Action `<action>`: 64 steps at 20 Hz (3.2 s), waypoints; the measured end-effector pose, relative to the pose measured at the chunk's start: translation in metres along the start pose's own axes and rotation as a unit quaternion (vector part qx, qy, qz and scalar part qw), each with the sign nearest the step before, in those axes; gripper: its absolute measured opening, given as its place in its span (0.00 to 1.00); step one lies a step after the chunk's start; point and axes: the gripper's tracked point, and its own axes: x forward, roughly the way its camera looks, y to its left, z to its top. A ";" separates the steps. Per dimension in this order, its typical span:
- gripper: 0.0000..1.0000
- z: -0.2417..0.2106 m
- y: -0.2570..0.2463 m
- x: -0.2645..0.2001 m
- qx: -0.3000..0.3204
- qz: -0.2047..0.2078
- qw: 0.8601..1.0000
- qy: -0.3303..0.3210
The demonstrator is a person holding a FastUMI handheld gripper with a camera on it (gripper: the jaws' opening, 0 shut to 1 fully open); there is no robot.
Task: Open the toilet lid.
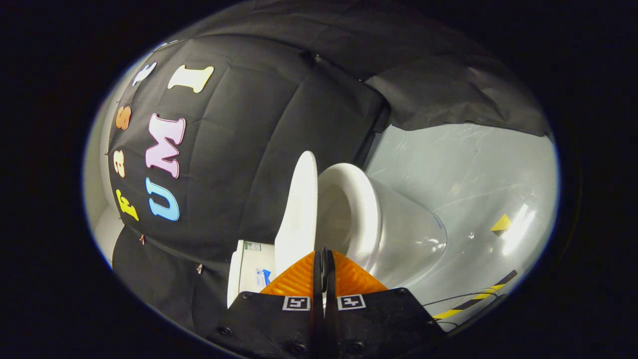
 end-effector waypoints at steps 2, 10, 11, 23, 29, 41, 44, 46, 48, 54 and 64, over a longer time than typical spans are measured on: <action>0.05 0.002 0.018 -0.005 -0.007 -0.010 1.000 -0.010; 0.05 -0.010 0.124 -0.028 -0.117 -0.035 0.992 -0.038; 0.05 -0.013 0.140 -0.026 -0.130 -0.039 0.990 -0.043; 0.05 -0.055 0.243 -0.030 -0.294 -0.116 0.945 -0.087; 0.05 -0.086 0.291 -0.030 -0.348 -0.131 0.922 -0.110; 0.07 -0.184 0.383 -0.021 -0.472 -0.144 0.858 -0.139; 0.07 -0.211 0.403 -0.013 -0.498 -0.141 0.843 -0.144; 0.07 -0.228 0.411 -0.008 -0.511 -0.137 0.836 -0.145; 0.07 -0.242 0.416 -0.002 -0.529 -0.139 0.824 -0.149; 0.07 -0.289 0.434 0.022 -0.562 -0.131 0.802 -0.156; 0.08 -0.350 0.445 0.050 -0.609 -0.125 0.769 -0.150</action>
